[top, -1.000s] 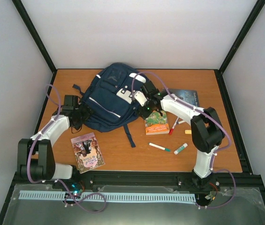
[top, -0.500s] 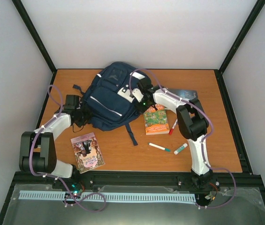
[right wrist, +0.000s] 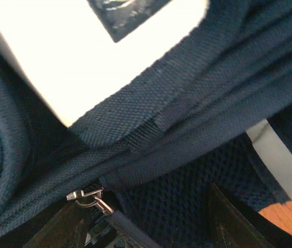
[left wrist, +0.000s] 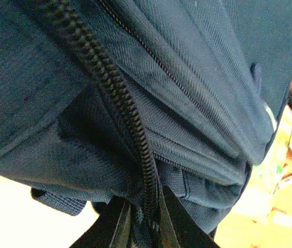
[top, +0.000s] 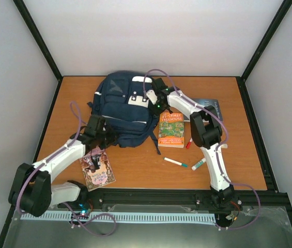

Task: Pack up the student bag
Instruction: Adjust the student bag at the center of the board.

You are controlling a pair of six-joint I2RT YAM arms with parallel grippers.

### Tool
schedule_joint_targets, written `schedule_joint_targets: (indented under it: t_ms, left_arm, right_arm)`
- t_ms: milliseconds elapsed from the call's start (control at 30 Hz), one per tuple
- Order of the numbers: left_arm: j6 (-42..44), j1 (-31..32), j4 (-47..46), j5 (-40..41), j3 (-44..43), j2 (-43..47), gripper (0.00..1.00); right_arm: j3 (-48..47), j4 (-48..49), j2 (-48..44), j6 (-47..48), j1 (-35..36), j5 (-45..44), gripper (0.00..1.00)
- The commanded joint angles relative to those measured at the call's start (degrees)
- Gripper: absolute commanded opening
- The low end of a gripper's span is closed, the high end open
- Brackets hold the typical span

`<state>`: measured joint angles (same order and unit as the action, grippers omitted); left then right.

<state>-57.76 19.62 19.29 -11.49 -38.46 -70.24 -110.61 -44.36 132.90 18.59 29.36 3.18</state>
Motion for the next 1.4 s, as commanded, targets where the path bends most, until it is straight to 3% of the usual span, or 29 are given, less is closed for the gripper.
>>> schedule_joint_targets:
  t_ms: [0, 267, 533, 600, 667, 733, 933, 1133, 1367]
  left_arm:
    - [-6.07, 7.01, -4.94, -1.94, 2.33, 2.44, 0.14]
    - [-6.17, 17.14, -4.89, 2.59, 0.80, -2.93, 0.18]
    - [-1.66, 17.82, 0.61, 5.29, -1.20, -3.21, 0.29]
    - [-1.06, 17.82, 2.26, 5.99, -1.02, -1.04, 0.40]
    - [-0.51, 17.82, 5.05, 7.26, -1.13, 1.52, 0.61]
    - [0.24, 17.82, 7.77, 8.25, -1.30, 4.24, 0.70]
    - [2.06, 17.78, 20.42, 12.13, -1.98, 13.13, 0.83]
    - [1.48, 17.48, 27.87, 15.26, -0.89, 18.59, 0.89]
    - [0.32, 15.70, 36.68, 21.67, -2.13, 18.04, 0.98]
  right_arm:
    - [-2.88, -0.47, 3.52, -2.15, 0.91, 0.60, 0.63]
    - [-7.96, -2.33, 4.91, -3.30, -0.17, 0.60, 0.63]
    - [-7.84, -3.69, 2.95, -4.94, -1.86, 3.73, 0.63]
    - [-6.77, -3.80, 0.76, -5.49, -2.23, 4.96, 0.63]
    - [-5.51, -3.64, -2.77, -6.08, -2.61, 5.84, 0.63]
    - [-3.98, -3.55, -6.23, -6.73, -3.01, 6.42, 0.64]
    - [6.69, -0.74, -19.55, -8.86, -3.20, 10.06, 0.66]
    - [23.04, 3.90, -34.84, -8.64, -2.26, 17.95, 0.66]
    - [39.04, 4.98, -46.88, -1.90, 6.92, 27.02, 0.65]
